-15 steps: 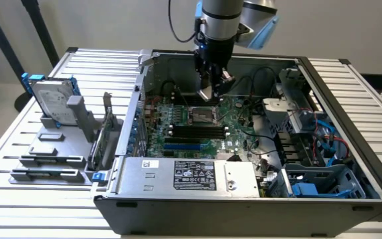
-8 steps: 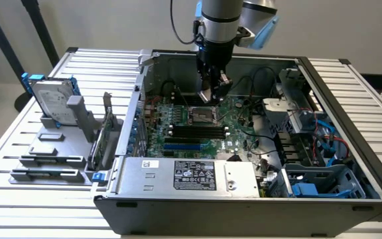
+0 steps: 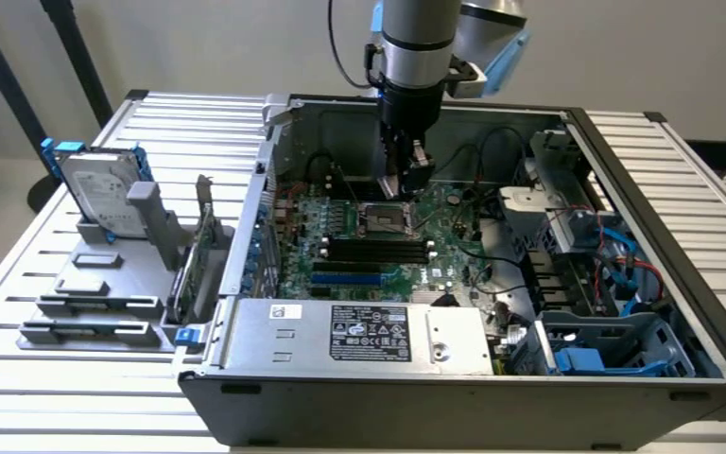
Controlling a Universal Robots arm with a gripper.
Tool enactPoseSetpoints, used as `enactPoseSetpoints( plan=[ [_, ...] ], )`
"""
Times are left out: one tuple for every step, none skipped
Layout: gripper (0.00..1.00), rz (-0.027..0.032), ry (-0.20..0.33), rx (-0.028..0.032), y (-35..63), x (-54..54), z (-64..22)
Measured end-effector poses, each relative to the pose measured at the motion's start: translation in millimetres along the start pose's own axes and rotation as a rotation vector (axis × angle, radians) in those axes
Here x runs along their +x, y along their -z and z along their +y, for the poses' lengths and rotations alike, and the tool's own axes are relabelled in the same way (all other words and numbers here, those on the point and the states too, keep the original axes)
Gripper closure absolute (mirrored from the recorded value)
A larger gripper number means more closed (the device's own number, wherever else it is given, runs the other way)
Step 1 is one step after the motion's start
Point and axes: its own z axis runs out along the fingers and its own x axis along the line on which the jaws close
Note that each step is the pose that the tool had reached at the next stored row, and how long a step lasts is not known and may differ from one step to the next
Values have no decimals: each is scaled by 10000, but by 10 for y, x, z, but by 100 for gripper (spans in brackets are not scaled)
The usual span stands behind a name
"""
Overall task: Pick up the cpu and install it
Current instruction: 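Place the cpu into insertion slot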
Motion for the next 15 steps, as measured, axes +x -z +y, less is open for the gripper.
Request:
enactPoseSetpoints(
  plan=[
    [45, -8, -180, -11, -8, 0, 0],
    [45, -18, -359, -21, -15, -1, -1],
    [45, -27, -539, -32, -22, -1, -1],
    [45, -36, -724, -43, -31, -2, -2],
    [45, -46, -913, -54, -40, -2, -2],
    [45, -56, -1093, -64, -49, -3, -3],
    [45, -64, -1271, -75, -59, -3, -3],
    [45, -73, -1451, -85, -69, -4, -3],
    [45, -82, -1630, -96, -79, -5, -4],
    [45, -91, -1803, -106, -87, -5, -4],
    [45, -99, -1959, -115, -96, -5, -5],
    [45, -104, -2086, -123, -105, -6, -6],
    [45, -109, -2183, -129, -115, -6, -10],
    [45, -116, -2265, -133, -127, -5, -17],
    [45, -120, -2314, -135, -138, -3, -27]
  ],
)
